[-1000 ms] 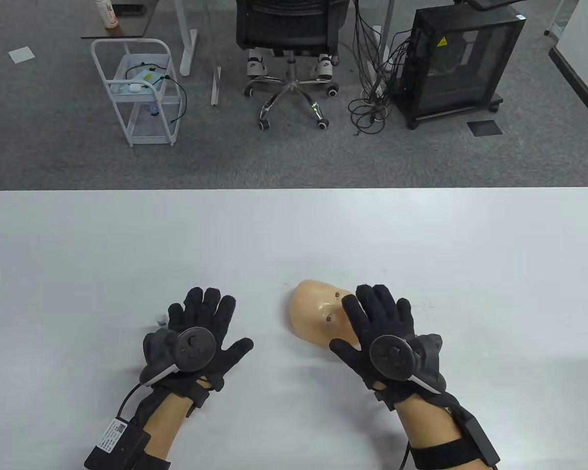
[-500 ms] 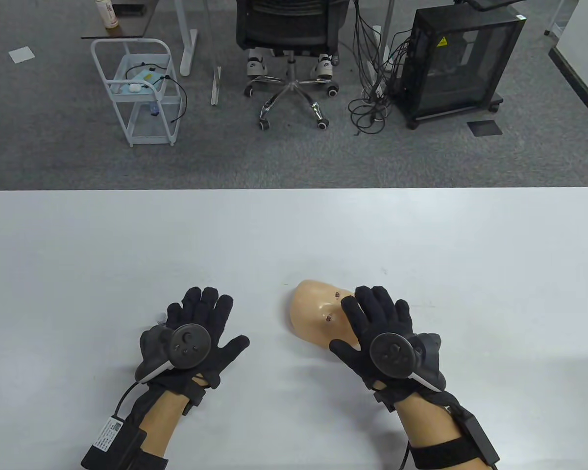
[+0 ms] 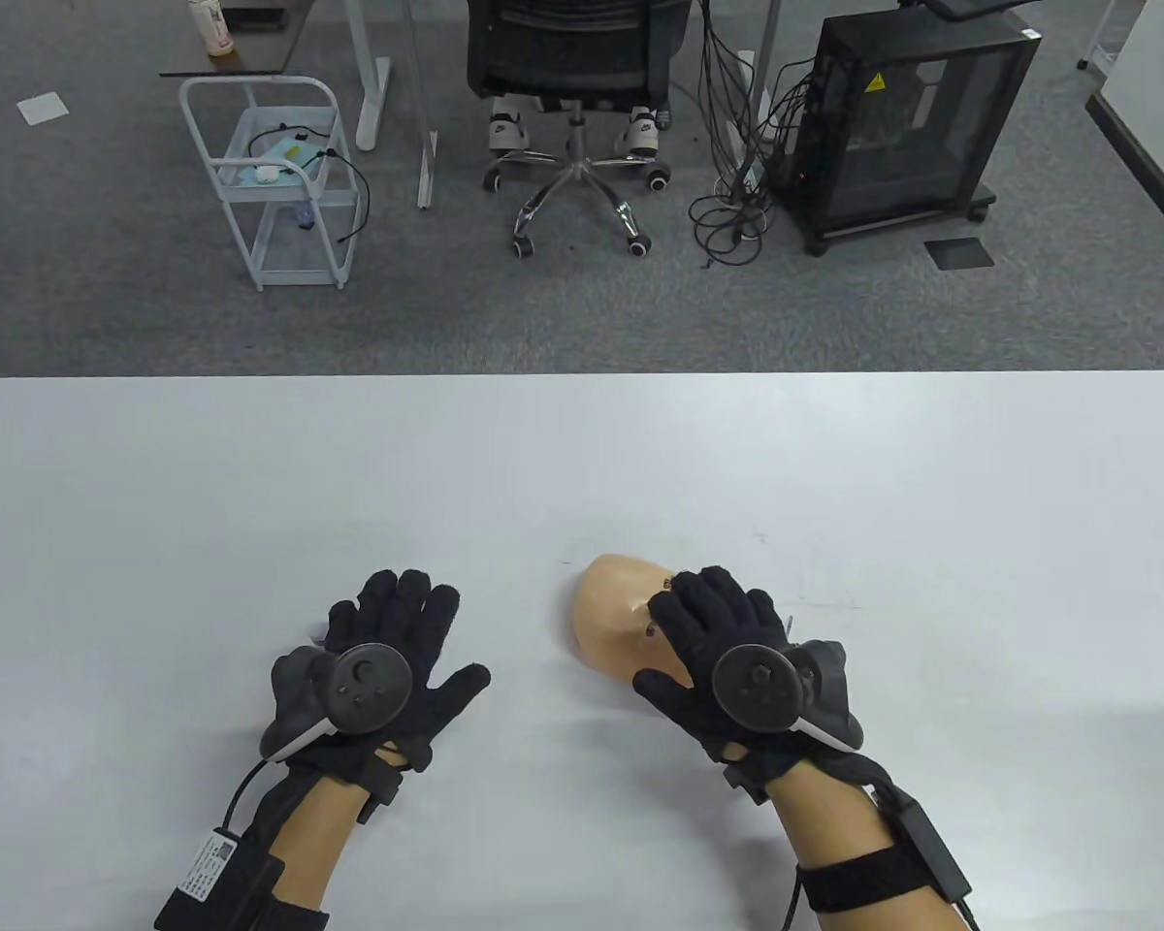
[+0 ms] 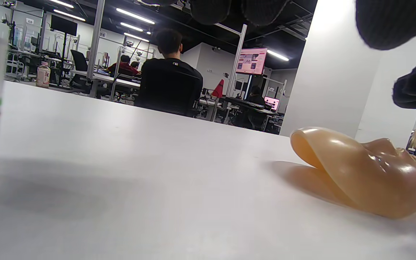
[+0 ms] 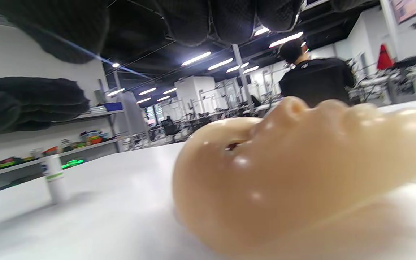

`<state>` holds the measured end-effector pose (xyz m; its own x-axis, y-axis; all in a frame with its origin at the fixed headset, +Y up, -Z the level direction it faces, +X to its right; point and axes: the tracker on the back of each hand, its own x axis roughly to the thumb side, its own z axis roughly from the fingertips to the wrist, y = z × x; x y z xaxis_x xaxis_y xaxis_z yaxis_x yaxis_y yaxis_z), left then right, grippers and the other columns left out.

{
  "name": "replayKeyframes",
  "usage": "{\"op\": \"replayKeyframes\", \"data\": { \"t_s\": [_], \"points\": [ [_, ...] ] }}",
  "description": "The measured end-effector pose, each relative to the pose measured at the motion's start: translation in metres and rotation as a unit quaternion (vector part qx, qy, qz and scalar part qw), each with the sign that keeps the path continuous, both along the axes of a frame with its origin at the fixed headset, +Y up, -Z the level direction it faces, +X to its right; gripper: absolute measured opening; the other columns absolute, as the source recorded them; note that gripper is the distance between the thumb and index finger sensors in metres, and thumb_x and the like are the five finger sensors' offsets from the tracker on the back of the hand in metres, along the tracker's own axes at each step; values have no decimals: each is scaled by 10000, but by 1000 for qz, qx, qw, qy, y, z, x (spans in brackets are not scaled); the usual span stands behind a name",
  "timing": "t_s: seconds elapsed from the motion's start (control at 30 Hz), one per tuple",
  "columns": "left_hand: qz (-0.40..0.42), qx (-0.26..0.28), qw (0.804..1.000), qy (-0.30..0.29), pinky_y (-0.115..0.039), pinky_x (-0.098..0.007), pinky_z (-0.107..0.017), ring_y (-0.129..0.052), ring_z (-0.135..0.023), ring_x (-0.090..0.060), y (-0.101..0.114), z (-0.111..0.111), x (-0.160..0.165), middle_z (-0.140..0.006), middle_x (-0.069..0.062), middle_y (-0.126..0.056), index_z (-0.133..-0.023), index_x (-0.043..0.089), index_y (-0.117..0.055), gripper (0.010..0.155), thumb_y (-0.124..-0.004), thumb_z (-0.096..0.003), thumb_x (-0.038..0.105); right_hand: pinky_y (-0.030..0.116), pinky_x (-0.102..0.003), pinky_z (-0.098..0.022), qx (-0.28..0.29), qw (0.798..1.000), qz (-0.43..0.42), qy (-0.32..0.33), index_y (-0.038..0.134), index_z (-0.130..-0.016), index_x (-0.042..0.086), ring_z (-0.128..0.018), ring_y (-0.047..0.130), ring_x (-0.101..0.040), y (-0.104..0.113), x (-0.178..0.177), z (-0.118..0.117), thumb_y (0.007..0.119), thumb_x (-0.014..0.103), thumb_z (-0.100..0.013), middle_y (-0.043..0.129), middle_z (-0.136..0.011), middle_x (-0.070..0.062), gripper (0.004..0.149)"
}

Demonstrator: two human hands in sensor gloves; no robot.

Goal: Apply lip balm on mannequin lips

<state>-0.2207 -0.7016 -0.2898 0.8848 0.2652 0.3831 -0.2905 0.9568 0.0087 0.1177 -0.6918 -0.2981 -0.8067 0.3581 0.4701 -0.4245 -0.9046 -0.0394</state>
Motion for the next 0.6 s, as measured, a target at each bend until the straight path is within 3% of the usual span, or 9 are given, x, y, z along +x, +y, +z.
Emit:
{"op": "replayKeyframes", "data": {
  "t_s": [0.07, 0.17, 0.3, 0.5, 0.6],
  "points": [
    [-1, -2, 1000, -3, -356, -751, -693, -366, -1100, -554, 0, 0, 1, -1206, -176, -409, -1139, 215, -429, 841, -718, -557, 748, 518, -710, -700, -25, 999, -2, 20, 632, -1067, 209, -1083, 553, -457, 3, -12, -9, 856, 648, -466, 585, -1173, -131, 778],
    [-2, -7, 1000, -5, -359, -751, -692, -372, -1098, -557, -1, 0, 2, -1205, -179, -413, -1139, 212, -436, 838, -720, -558, 745, 525, -704, -703, -5, 996, 75, 38, 643, -1057, 232, -1084, 568, -437, 14, -29, -28, 851, 647, -464, 610, -1166, -103, 753],
    [6, -9, 1000, -4, -358, -752, -692, -374, -1098, -557, 1, 0, -1, -1205, -180, -415, -1138, 211, -438, 837, -720, -559, 745, 515, -702, -710, -30, 986, 134, 92, 663, -1044, 251, -1090, 564, -423, 22, -64, -62, 857, 622, -468, 626, -1162, -82, 712],
    [6, -6, 1000, -3, -359, -752, -692, -374, -1098, -558, 2, 0, -3, -1205, -179, -416, -1138, 209, -438, 838, -722, -559, 743, 508, -698, -712, -115, 956, 233, 134, 678, -1034, 277, -1096, 554, -403, -2, -113, -111, 857, 622, -467, 647, -1155, -57, 688],
    [9, -3, 1000, 2, -358, -752, -693, -372, -1100, -556, 5, 1, -7, -1206, -178, -415, -1138, 211, -439, 836, -722, -559, 743, 521, -691, -711, -137, 941, 279, 132, 708, -1017, 271, -1079, 614, -386, -14, -127, -123, 857, 620, -467, 731, -1112, -49, 669]
  ]
}}
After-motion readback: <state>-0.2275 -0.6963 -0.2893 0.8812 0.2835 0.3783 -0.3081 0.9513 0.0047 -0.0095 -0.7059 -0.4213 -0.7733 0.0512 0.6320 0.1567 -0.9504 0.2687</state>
